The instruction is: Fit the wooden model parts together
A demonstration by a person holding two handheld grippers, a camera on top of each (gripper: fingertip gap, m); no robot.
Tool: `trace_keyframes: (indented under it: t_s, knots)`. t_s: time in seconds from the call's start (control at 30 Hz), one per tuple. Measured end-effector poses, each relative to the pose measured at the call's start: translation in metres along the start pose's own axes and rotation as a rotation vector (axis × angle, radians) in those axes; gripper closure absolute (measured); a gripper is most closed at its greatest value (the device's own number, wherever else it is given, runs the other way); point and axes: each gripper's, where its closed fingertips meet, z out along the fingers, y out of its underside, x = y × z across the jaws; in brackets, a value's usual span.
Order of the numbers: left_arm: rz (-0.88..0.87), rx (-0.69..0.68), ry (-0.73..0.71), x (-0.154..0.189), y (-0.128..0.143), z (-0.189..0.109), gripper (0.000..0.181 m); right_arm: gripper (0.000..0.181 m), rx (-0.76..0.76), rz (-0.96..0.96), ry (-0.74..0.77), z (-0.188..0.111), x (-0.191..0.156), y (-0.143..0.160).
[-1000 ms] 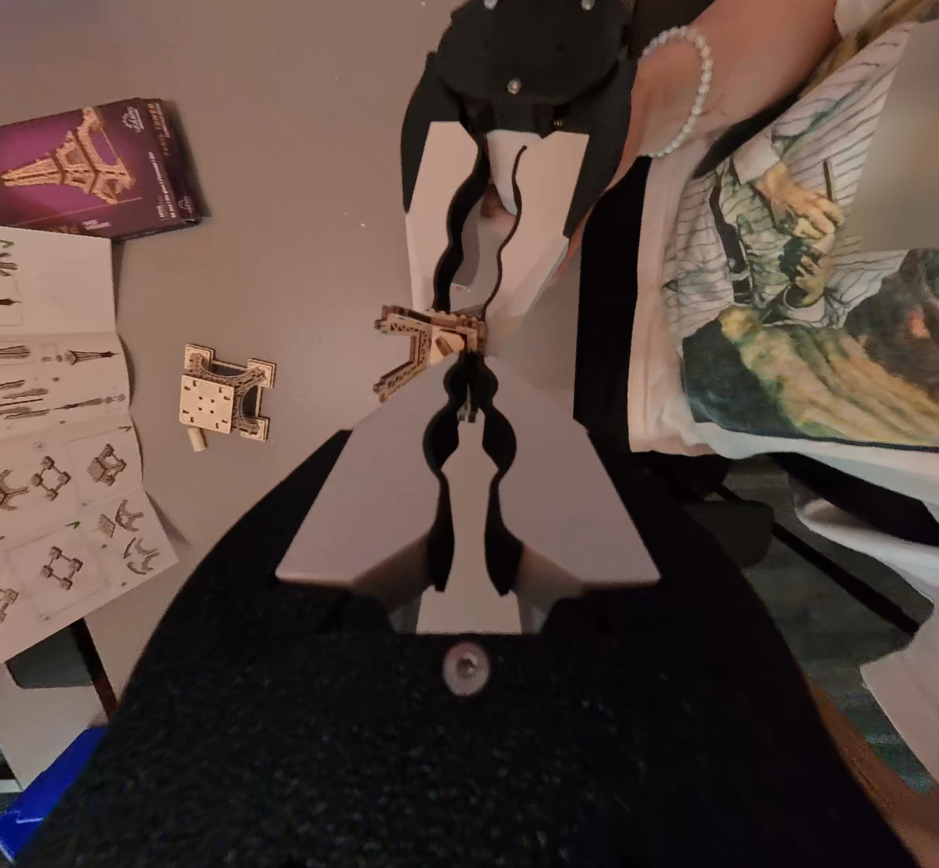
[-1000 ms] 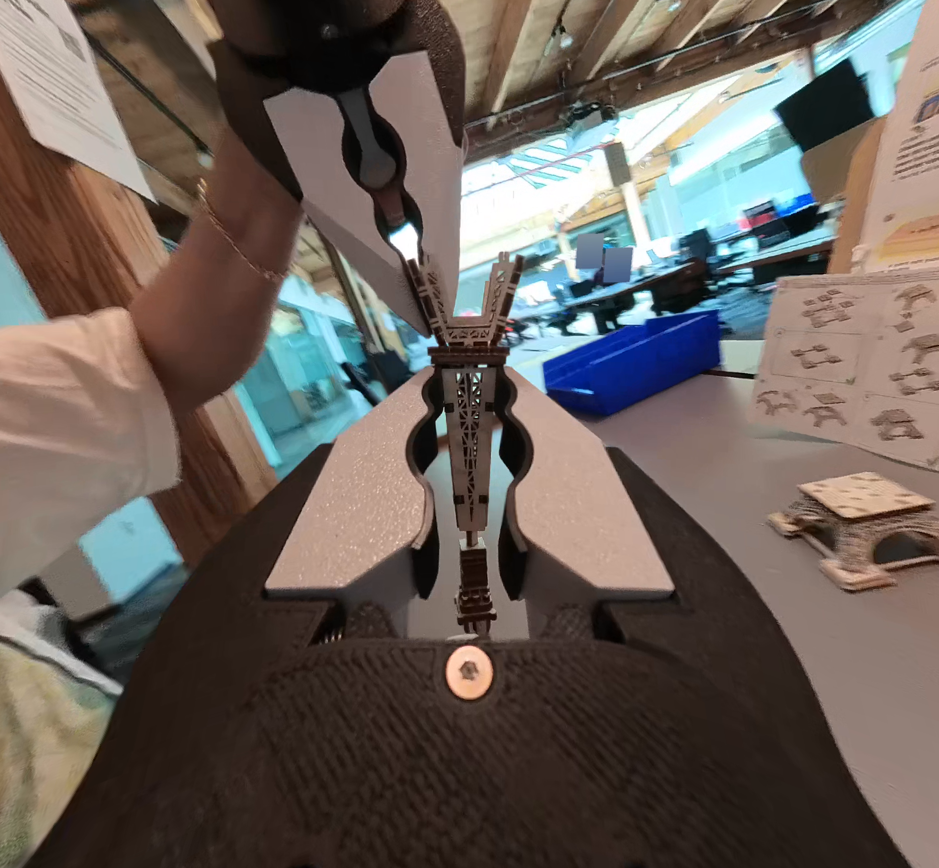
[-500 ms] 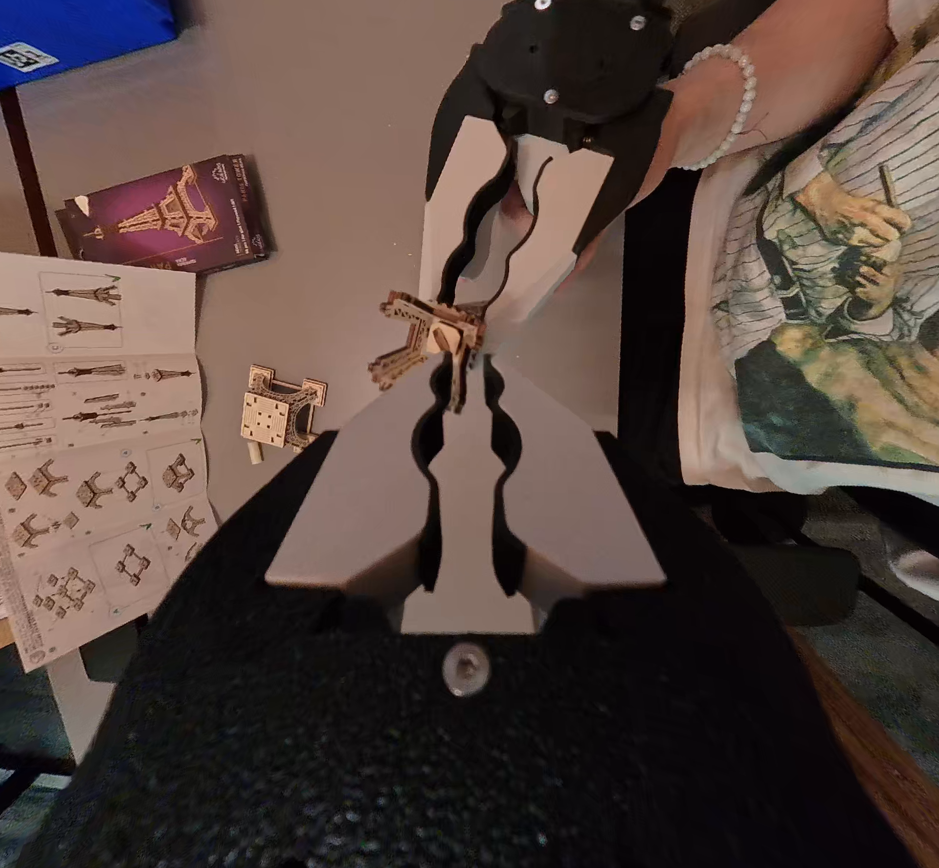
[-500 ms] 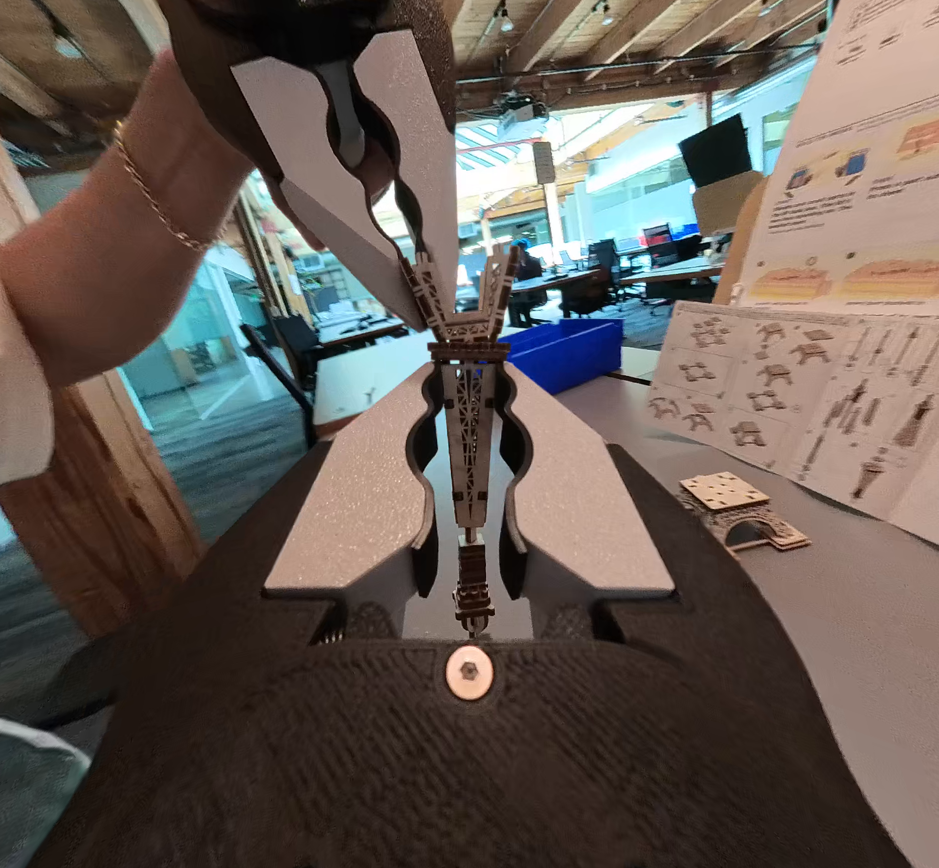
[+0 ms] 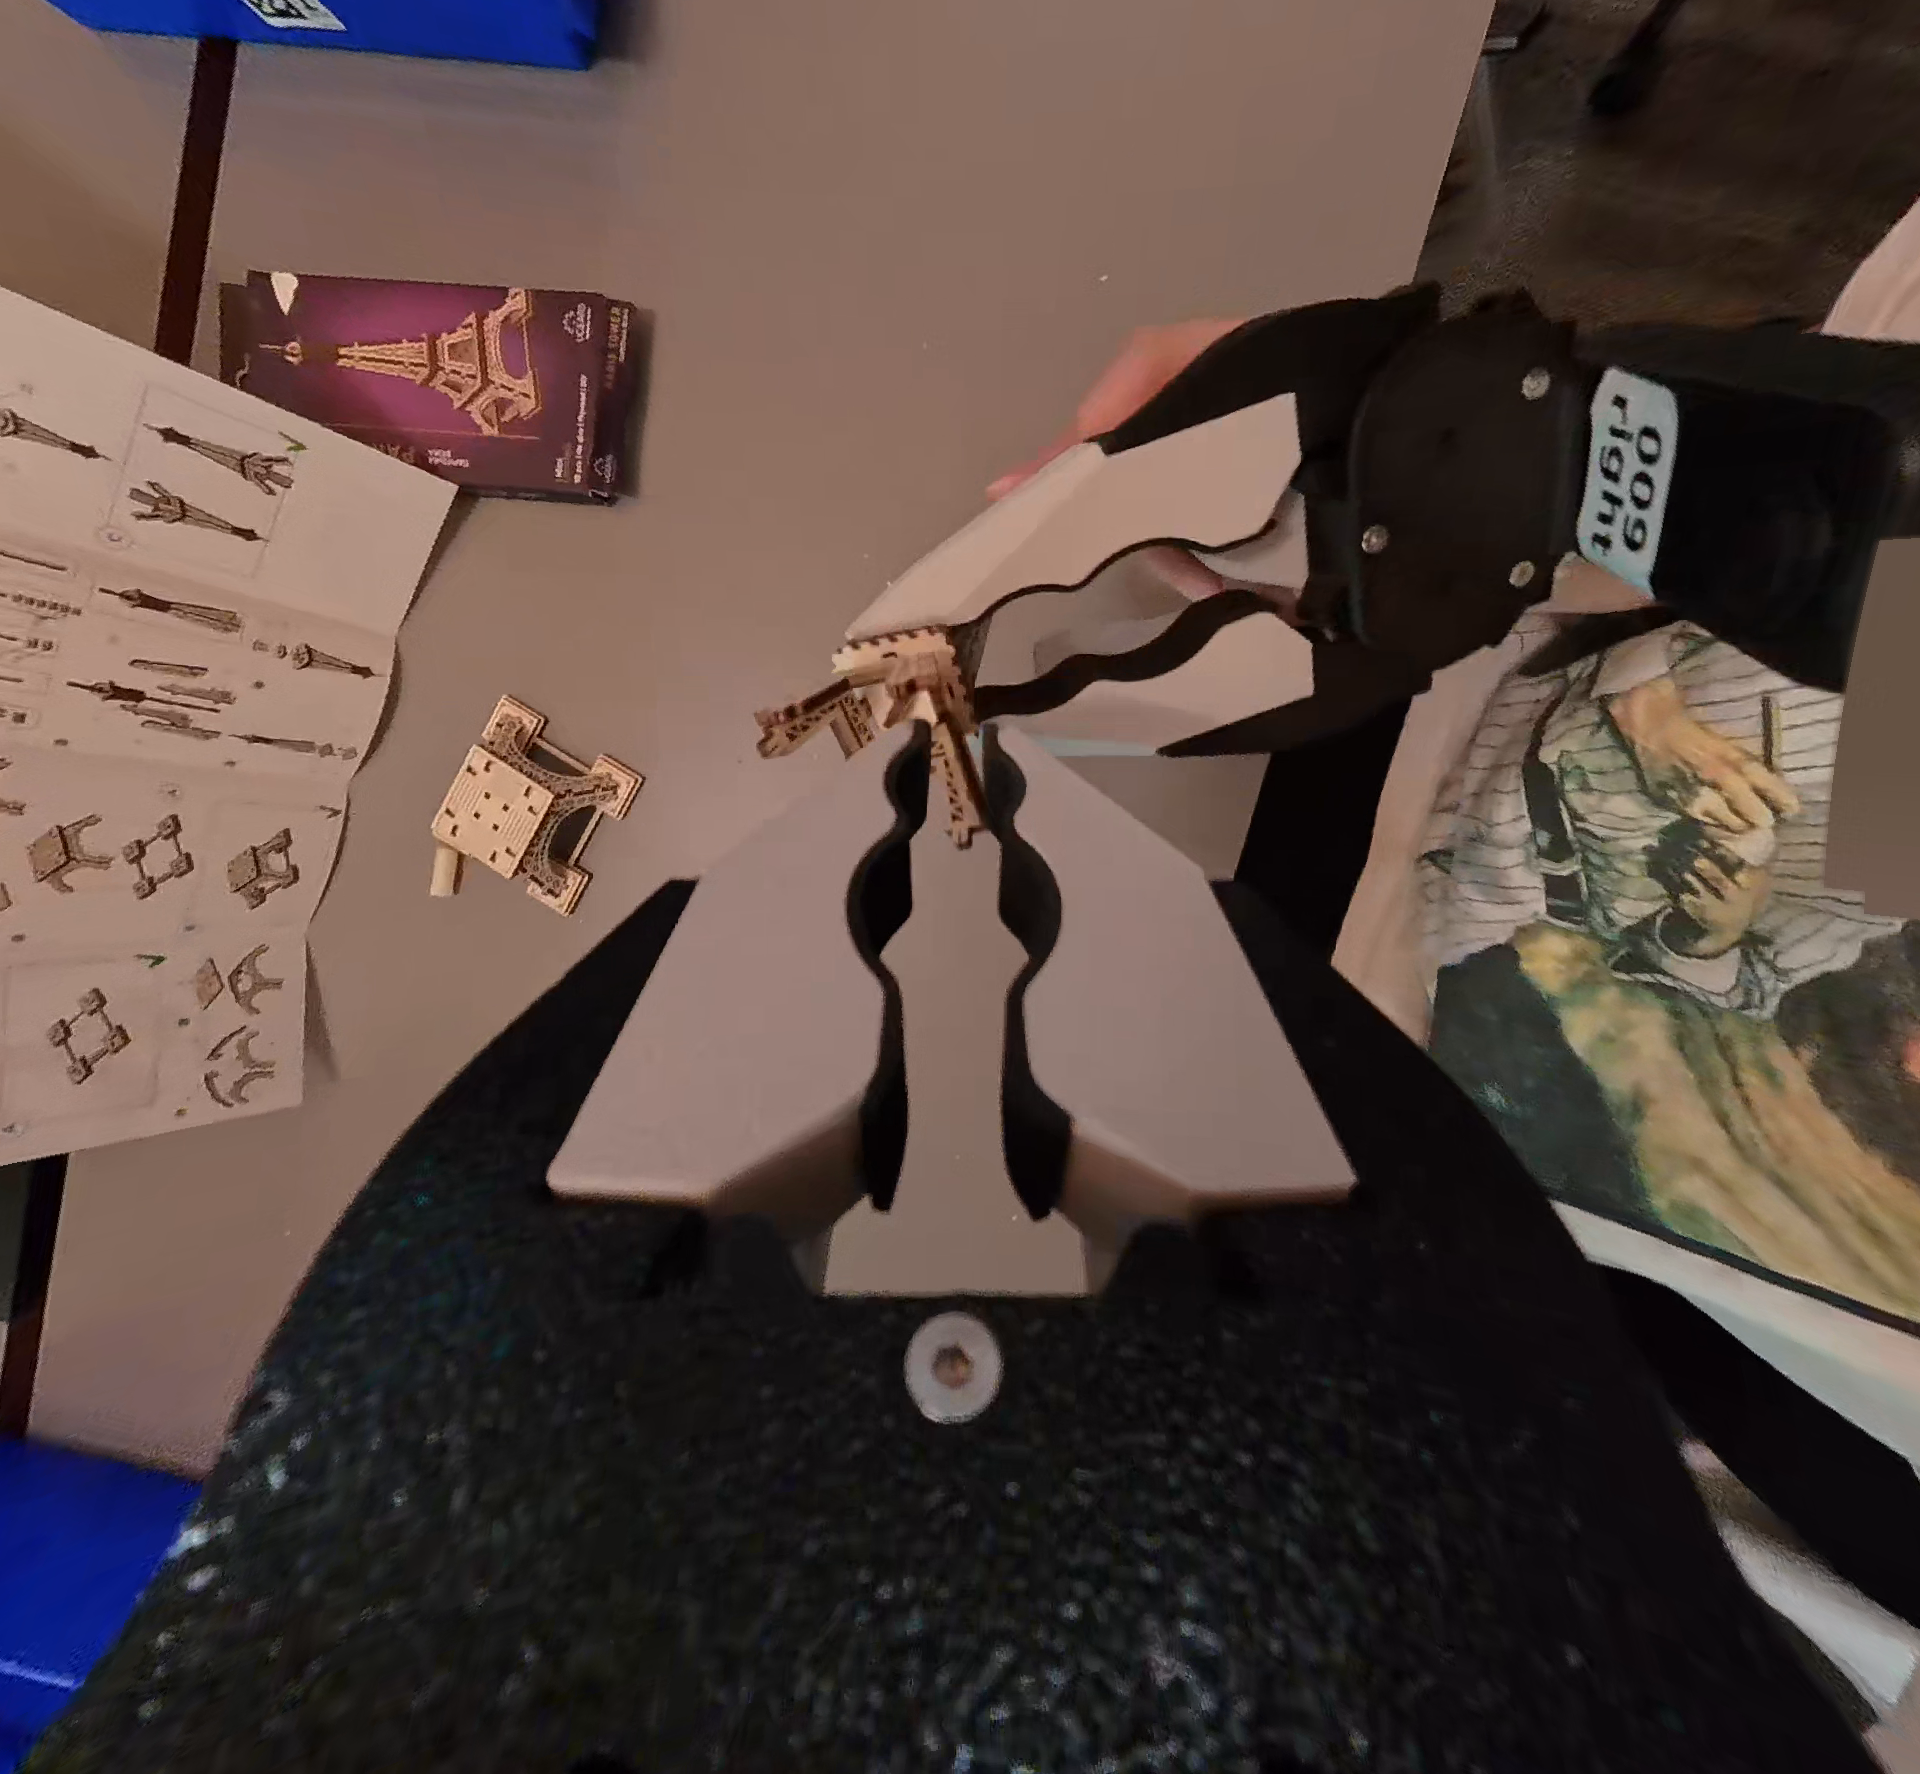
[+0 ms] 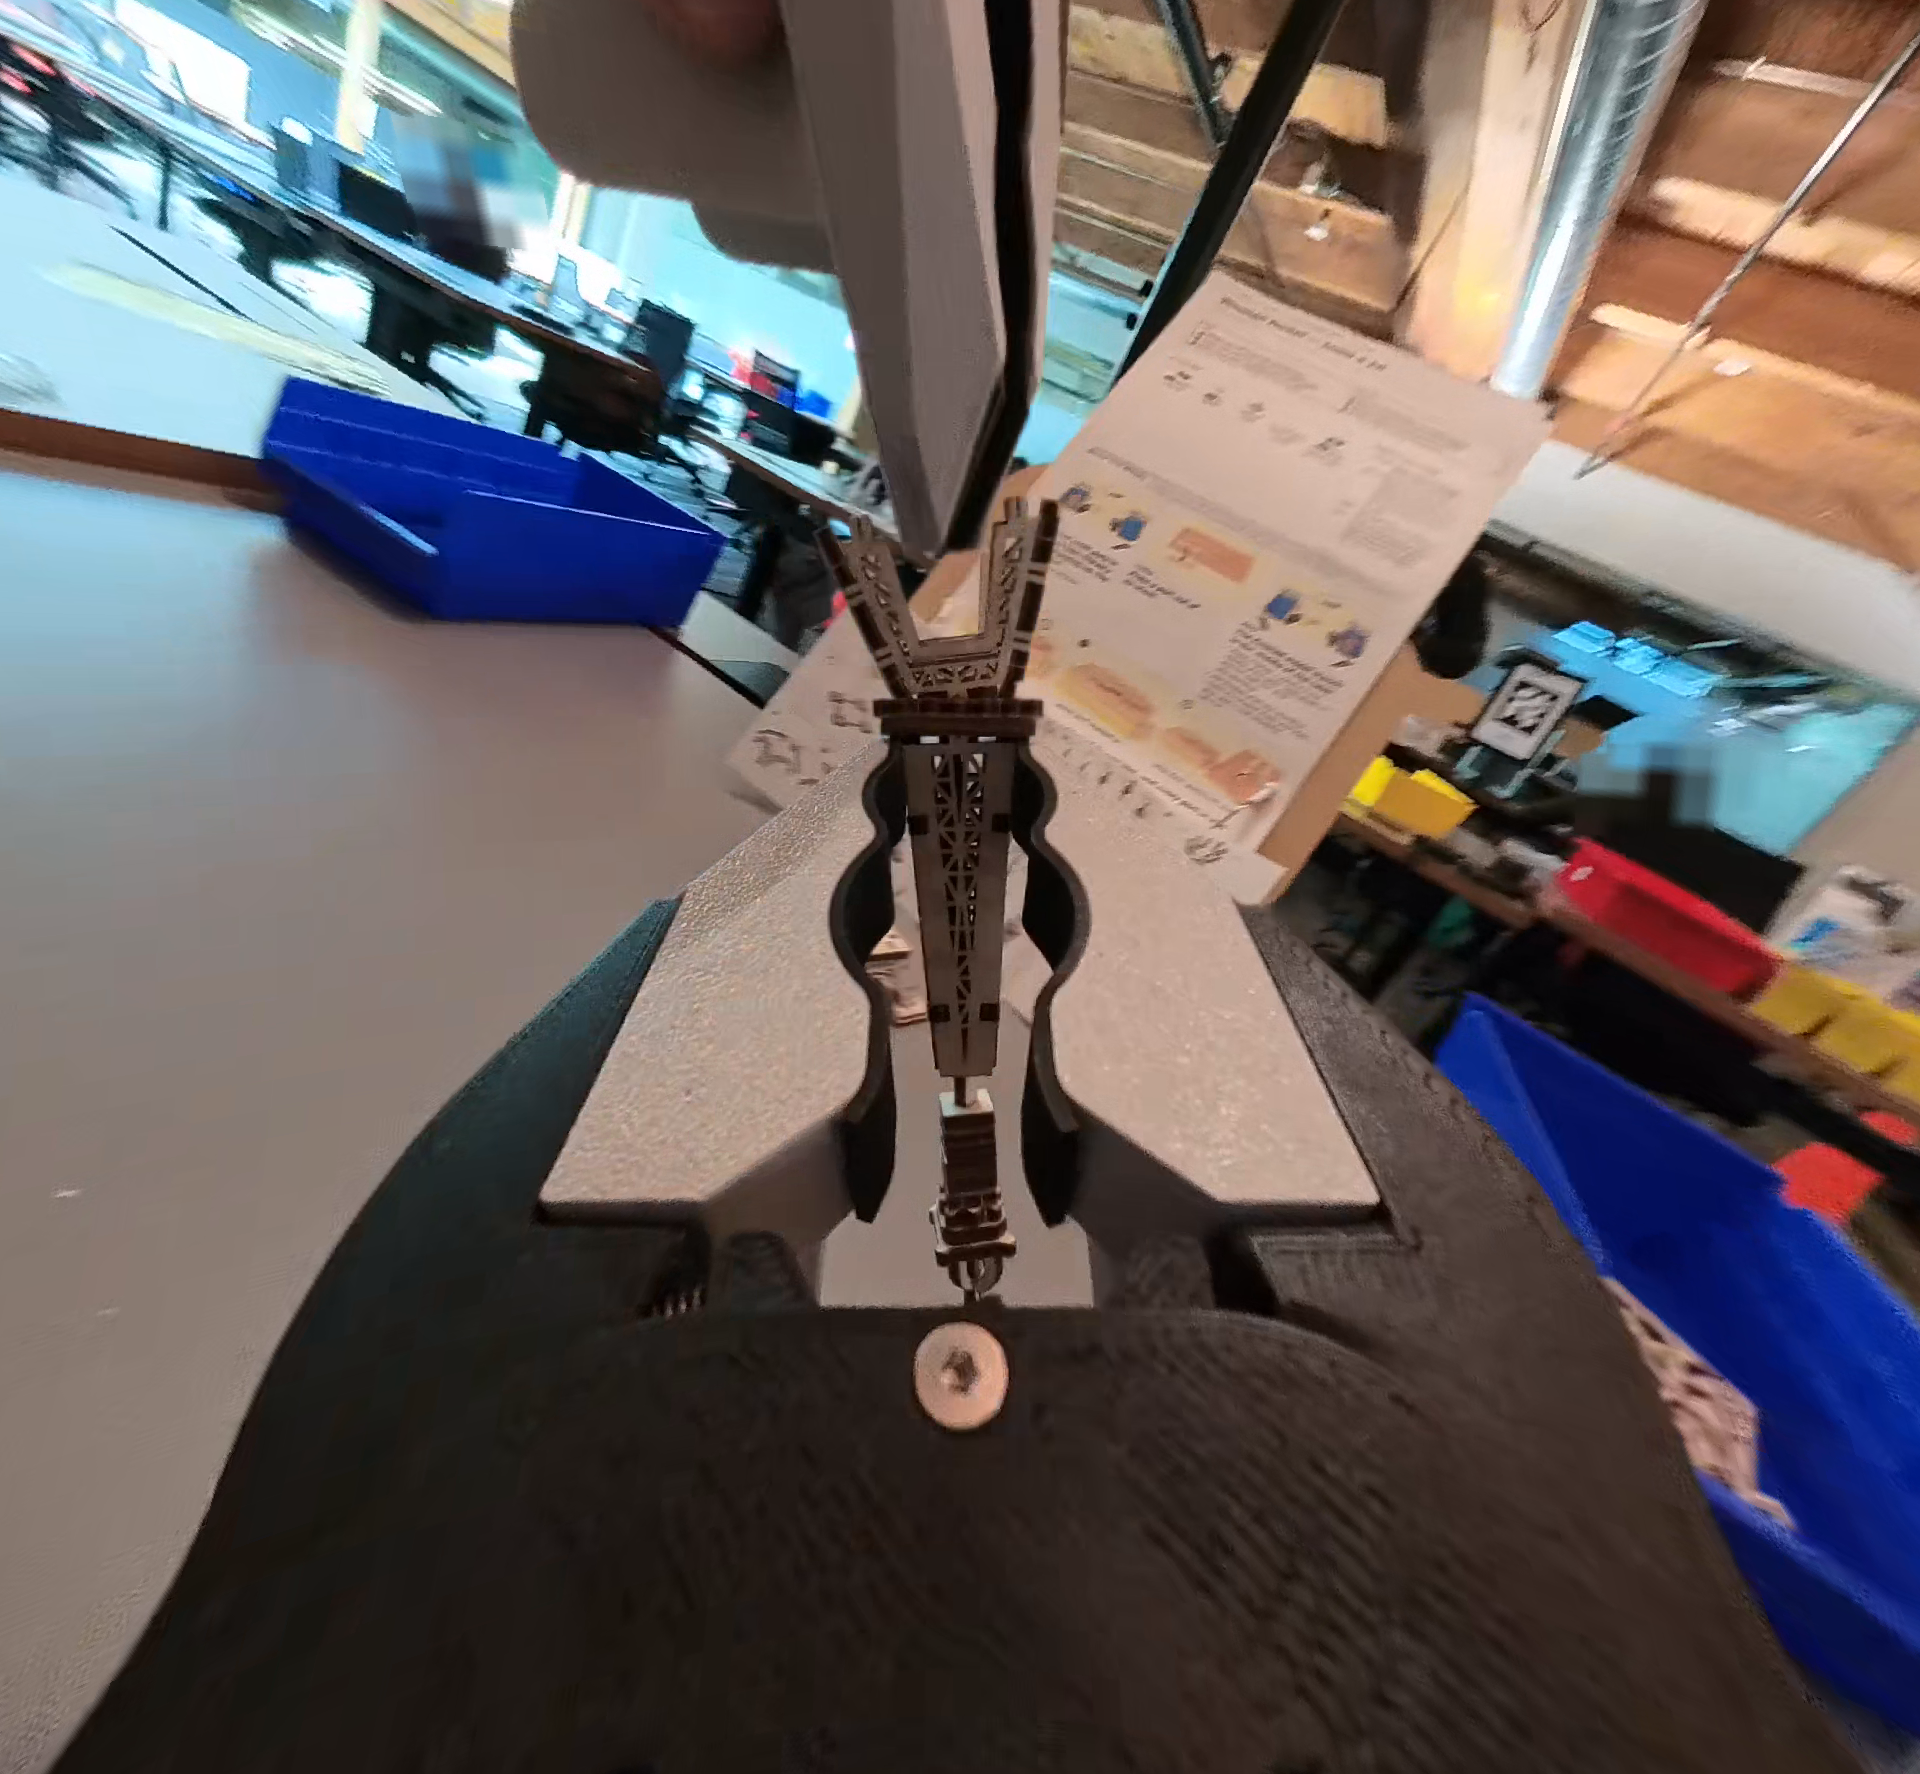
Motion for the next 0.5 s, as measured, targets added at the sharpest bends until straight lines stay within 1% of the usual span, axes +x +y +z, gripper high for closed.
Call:
trace_keyframes:
  t_s: [0.07, 0.13, 0.27, 0.4, 0.47, 0.5]
  knots:
    - [0.003, 0.004, -0.026, -0.002, 0.000, 0.004, 0.177, 0.163, 0.002, -0.053, 0.026, -0.002, 0.002, -0.004]
    - [0.010, 0.011, -0.024, 0.000, 0.000, 0.007, 0.181, 0.164, 0.003, -0.080, 0.046, -0.003, 0.003, -0.006]
    - [0.044, 0.024, -0.035, 0.000, 0.000, 0.008, 0.181, 0.164, -0.015, -0.134, 0.073, -0.003, 0.006, -0.004]
    - [0.048, -0.015, 0.019, 0.002, 0.010, 0.011, 0.181, 0.164, -0.015, -0.217, 0.067, -0.004, 0.001, -0.005]
    - [0.053, -0.064, 0.039, 0.000, 0.021, 0.016, 0.181, 0.165, -0.038, -0.244, 0.024, -0.001, -0.007, 0.000]
    - [0.052, -0.063, 0.050, 0.000, 0.022, 0.016, 0.181, 0.164, -0.059, -0.269, -0.001, 0.001, -0.013, 0.004]
